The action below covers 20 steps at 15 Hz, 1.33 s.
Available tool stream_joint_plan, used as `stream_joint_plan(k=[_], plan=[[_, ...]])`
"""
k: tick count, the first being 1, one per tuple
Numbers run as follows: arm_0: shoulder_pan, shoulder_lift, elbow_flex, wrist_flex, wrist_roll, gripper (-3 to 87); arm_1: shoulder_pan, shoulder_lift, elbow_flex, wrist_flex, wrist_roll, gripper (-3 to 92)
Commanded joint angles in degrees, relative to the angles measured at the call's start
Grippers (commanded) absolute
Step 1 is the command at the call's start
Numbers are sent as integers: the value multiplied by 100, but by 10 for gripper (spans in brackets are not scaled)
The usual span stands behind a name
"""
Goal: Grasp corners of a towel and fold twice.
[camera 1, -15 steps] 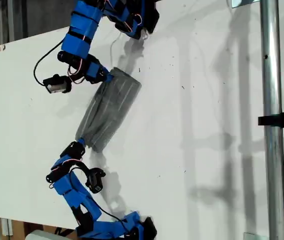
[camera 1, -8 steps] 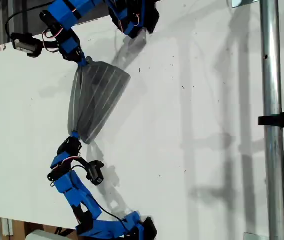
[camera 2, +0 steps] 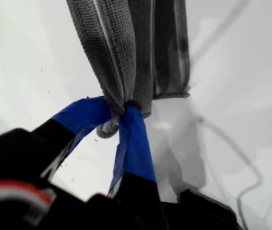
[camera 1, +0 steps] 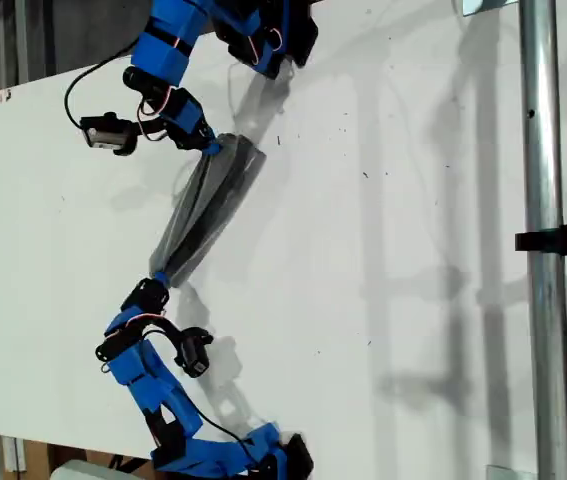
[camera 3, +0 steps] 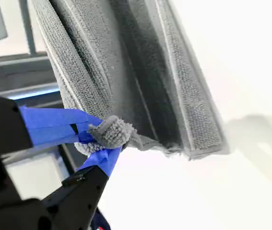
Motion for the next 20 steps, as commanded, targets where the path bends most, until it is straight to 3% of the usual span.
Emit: stream_joint_plan(k=[1, 8, 9, 11, 12, 13, 16, 20], plan=[[-422, -26, -229, 299, -35, -28, -308, -176, 202, -334, 237, -2], [-624, -650, -281, 976, -308, 29, -677, -1257, 475, -1274, 650, -2], [-721, -677, -281, 1072, -448, 59, -642, -1362, 457, -1283, 686, 46], [-1028, -668, -316, 1204, -835, 210, -527, -1354, 360, -1055, 686, 363], [-1134, -598, -316, 1239, -853, 275, -492, -1169, 229, -738, 703, 397], [-1169, -475, -316, 1266, -817, 261, -352, -861, 149, -413, 773, 398], [-1178, 229, -202, 1380, -1107, 347, 229, 606, 167, 571, 1230, 395], [-396, 1705, 149, 1863, -940, 402, 325, 2979, 791, 1081, 1696, 357]])
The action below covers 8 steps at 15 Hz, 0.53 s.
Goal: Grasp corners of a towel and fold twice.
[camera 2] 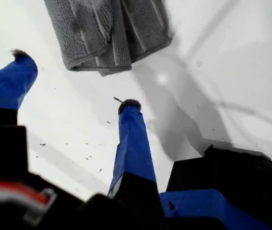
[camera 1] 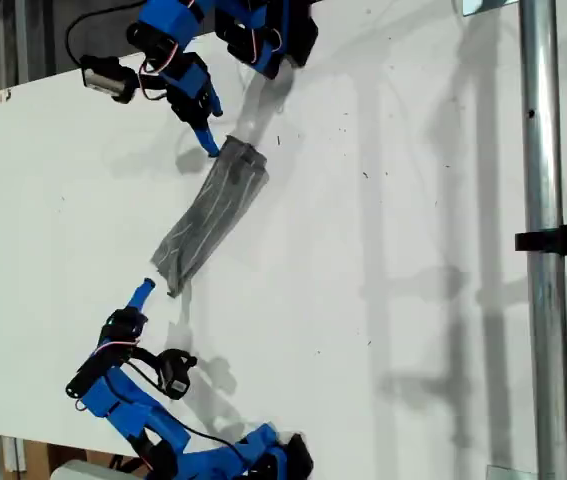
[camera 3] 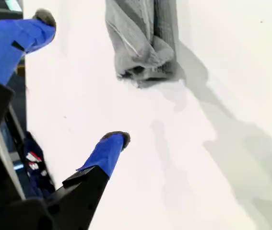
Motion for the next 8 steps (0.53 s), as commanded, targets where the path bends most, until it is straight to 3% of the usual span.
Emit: stream_joint_plan(k=[1, 3, 8], plan=[[642, 1345, 281, 158, 114, 398, -167, 1160, 185, 185, 396, 350], [1178, 2285, 1318, 18, 79, 379, -721, 1608, 677, 44, 1063, 346], [2487, 5458, 6038, -1775, -439, 308, -2276, 2786, 2250, -264, 2892, 378]])
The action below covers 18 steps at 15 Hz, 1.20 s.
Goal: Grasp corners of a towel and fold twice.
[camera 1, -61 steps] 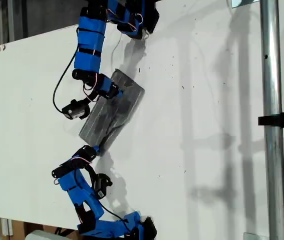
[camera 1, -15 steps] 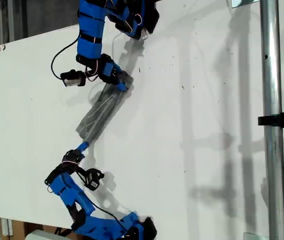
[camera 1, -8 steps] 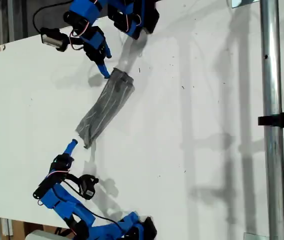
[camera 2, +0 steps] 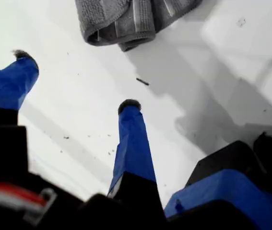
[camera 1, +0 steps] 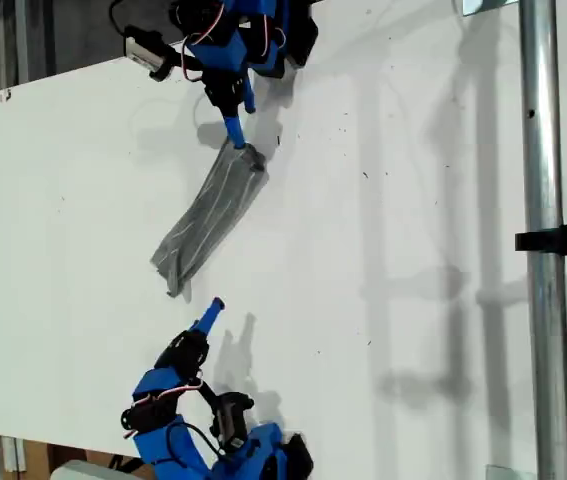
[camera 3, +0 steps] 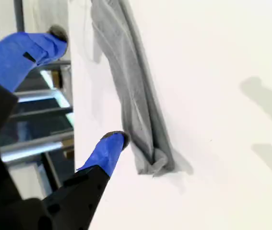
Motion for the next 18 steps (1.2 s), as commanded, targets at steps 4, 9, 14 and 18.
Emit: stream_joint_plan(k=[4, 9, 14, 18], plan=[[1248, 2716, 3656, -1424, -932, 275, -800, -1125, 352, -958, 1731, 448], [1600, 4324, 5361, -1731, -1547, 257, 44, -4983, -369, -3401, 1661, 481], [1661, 7400, 6495, -800, -1819, 260, 1274, -5748, -589, -3753, 1266, 448], [1644, 8798, 7225, -475, -1960, 247, 2426, -6196, -1055, -3981, -562, 333]])
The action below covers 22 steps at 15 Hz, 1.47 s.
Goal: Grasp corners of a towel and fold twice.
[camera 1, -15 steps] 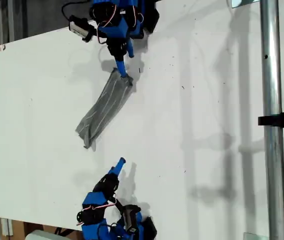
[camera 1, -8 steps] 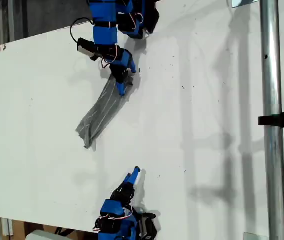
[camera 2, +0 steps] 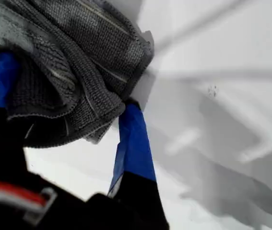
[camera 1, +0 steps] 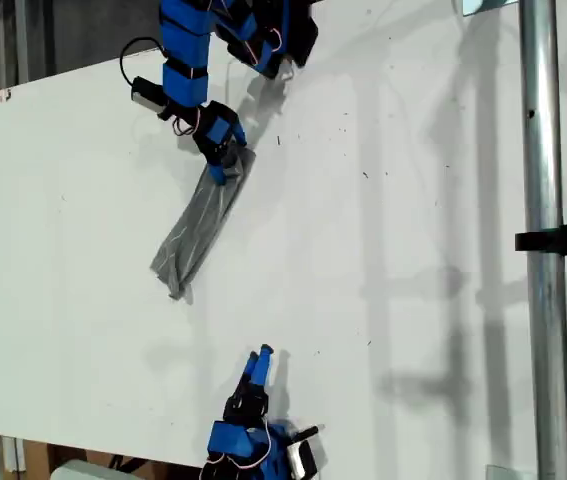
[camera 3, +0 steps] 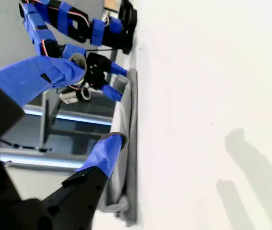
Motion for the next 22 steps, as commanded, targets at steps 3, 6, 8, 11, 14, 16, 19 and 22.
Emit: stream_joint_plan(k=[3, 6, 8, 11, 14, 16, 19, 22], plan=[[26, 211, 325, -18, -114, 243, 483, -79, -510, 185, -1354, 14], [-18, 220, 492, -97, -97, 241, 272, 316, -457, 1389, -1644, -1], [-62, 220, 554, -149, -79, 239, -448, 360, -1222, 3384, -1239, -1], [-53, 220, 580, -176, -114, 234, -1477, 185, -2979, 5968, -483, -1], [-35, 220, 598, -176, -158, 230, -1687, 2153, -3015, 3990, -1213, -1], [-18, 220, 598, -167, -167, 228, -1441, 2496, -2663, 3226, -1274, -1], [-35, 220, 606, -158, -185, 225, -1160, 2312, -2039, 1521, -1336, -1], [-35, 220, 606, -149, -202, 224, -853, 1767, -1705, -158, -1679, 4]])
